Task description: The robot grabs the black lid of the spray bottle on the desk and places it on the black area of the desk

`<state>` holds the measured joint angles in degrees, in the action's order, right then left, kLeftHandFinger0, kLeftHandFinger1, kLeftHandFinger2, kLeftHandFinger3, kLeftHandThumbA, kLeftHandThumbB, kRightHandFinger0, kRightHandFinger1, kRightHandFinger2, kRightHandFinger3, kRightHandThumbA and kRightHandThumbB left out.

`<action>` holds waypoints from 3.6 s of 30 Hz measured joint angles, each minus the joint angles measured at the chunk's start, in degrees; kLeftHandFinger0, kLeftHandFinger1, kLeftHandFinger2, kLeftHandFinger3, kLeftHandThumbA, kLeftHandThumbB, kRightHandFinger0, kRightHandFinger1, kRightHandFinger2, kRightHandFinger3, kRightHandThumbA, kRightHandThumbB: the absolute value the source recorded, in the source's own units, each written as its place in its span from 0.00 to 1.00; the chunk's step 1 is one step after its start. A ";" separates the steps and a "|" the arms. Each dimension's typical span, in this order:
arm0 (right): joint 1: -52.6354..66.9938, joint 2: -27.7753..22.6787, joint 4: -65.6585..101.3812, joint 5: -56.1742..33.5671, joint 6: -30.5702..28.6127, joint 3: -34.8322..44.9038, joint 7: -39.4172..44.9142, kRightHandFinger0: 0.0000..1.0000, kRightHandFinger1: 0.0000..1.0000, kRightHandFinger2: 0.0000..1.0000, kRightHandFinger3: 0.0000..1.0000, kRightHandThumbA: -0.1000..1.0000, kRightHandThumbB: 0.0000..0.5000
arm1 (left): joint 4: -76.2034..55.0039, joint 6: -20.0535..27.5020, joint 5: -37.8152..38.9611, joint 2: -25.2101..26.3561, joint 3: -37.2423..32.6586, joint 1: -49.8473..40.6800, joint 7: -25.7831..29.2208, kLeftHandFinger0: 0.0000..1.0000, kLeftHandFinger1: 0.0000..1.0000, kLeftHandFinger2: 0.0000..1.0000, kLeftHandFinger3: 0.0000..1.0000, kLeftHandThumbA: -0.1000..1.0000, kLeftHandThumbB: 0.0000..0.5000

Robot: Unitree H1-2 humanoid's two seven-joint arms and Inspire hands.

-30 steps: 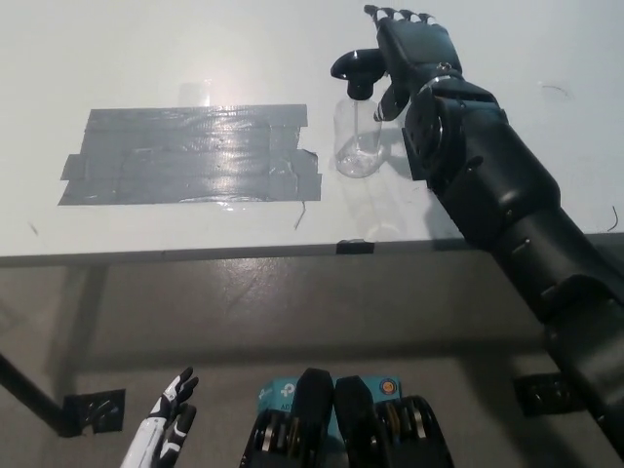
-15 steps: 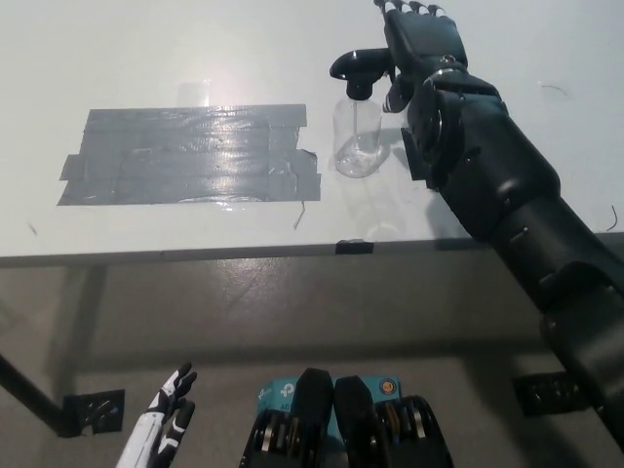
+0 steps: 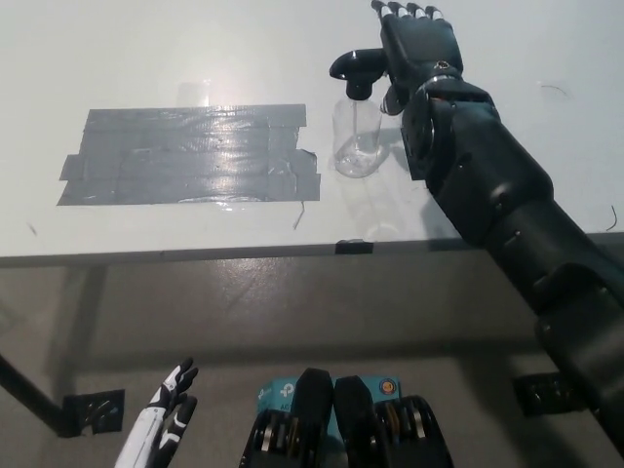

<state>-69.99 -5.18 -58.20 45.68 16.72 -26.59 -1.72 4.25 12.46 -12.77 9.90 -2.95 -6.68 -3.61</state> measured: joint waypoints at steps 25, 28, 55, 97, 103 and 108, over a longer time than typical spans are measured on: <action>-0.69 0.45 -14.28 0.95 -11.78 -7.48 -22.22 0.00 0.01 0.04 0.30 0.64 0.25 | -0.35 -1.10 -1.17 0.01 -0.36 1.20 -0.01 1.00 1.00 1.00 1.00 1.00 0.47; -0.71 0.44 -14.29 0.73 -13.18 -7.15 -23.85 0.02 0.01 0.08 0.36 0.65 0.22 | -0.35 -1.15 -1.26 0.02 -0.58 1.24 -0.03 1.00 1.00 1.00 1.00 1.00 0.47; -6.83 -1.87 -8.23 -2.50 -15.89 0.65 -25.71 0.00 0.00 0.30 0.32 0.76 0.08 | -0.31 -1.62 -2.30 0.12 -1.31 1.07 -0.02 1.00 1.00 1.00 1.00 1.00 0.46; -0.27 -5.53 -16.19 -13.51 -15.21 10.72 -24.69 0.11 0.16 0.22 0.42 0.79 0.19 | 0.06 -0.75 -3.06 0.45 -1.14 0.91 0.23 1.00 1.00 1.00 1.00 1.00 0.41; 0.17 -5.41 -18.37 -14.28 -13.94 10.02 -19.63 0.72 0.92 1.00 1.00 0.85 0.33 | 0.03 -0.75 -3.11 0.44 -1.11 1.02 0.23 1.00 1.00 1.00 1.00 1.00 0.41; 0.17 -5.46 -19.42 -15.92 -12.10 10.30 -13.93 1.00 1.00 1.00 1.00 0.72 0.42 | 0.05 -0.65 -3.09 0.45 -1.10 1.26 0.23 1.00 1.00 1.00 1.00 1.00 0.42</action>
<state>-69.82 -10.64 -77.61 29.76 4.62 -16.29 -15.65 4.30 11.81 -15.87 10.34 -4.05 -5.41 -3.38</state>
